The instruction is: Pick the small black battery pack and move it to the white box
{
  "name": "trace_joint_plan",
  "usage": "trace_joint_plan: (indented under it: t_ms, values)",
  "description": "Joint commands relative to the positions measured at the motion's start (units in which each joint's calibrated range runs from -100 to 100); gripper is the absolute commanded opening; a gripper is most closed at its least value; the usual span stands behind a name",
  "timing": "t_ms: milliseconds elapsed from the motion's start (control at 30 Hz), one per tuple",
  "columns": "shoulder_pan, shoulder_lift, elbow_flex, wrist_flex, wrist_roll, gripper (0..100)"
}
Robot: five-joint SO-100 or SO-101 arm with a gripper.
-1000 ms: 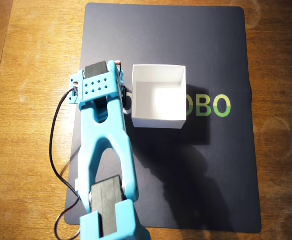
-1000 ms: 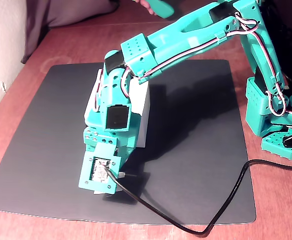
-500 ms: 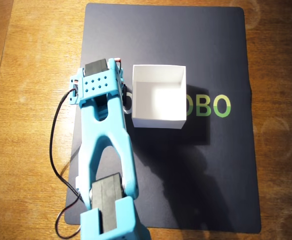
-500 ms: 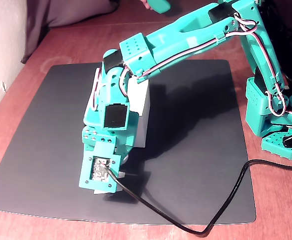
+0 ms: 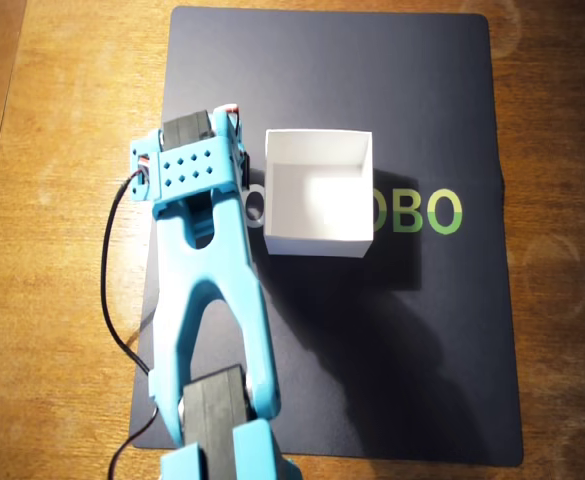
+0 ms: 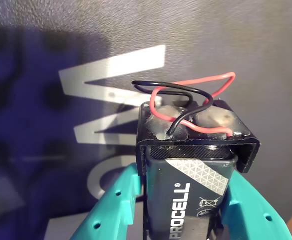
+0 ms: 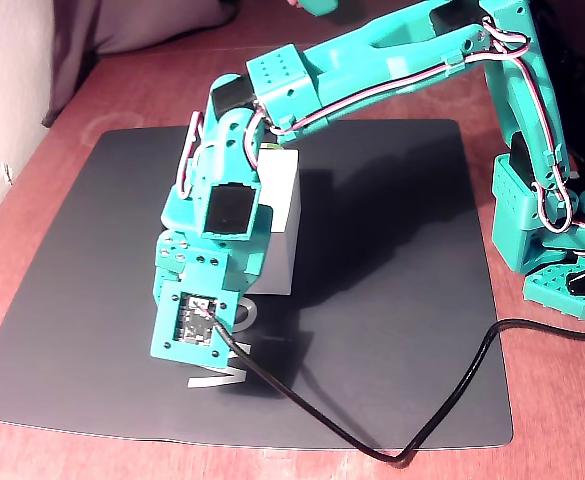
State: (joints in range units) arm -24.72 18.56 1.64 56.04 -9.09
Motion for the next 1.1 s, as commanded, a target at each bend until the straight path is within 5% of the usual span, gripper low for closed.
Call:
trace_joint_plan:
  t_ms: [0,700,1067]
  values:
    - [-0.6,-5.4,-3.6,-0.2,1.3,6]
    - [-0.3,-21.2,-3.9,0.4,4.0,6]
    - [10.9,-31.7,-2.9,7.3,5.0,6]
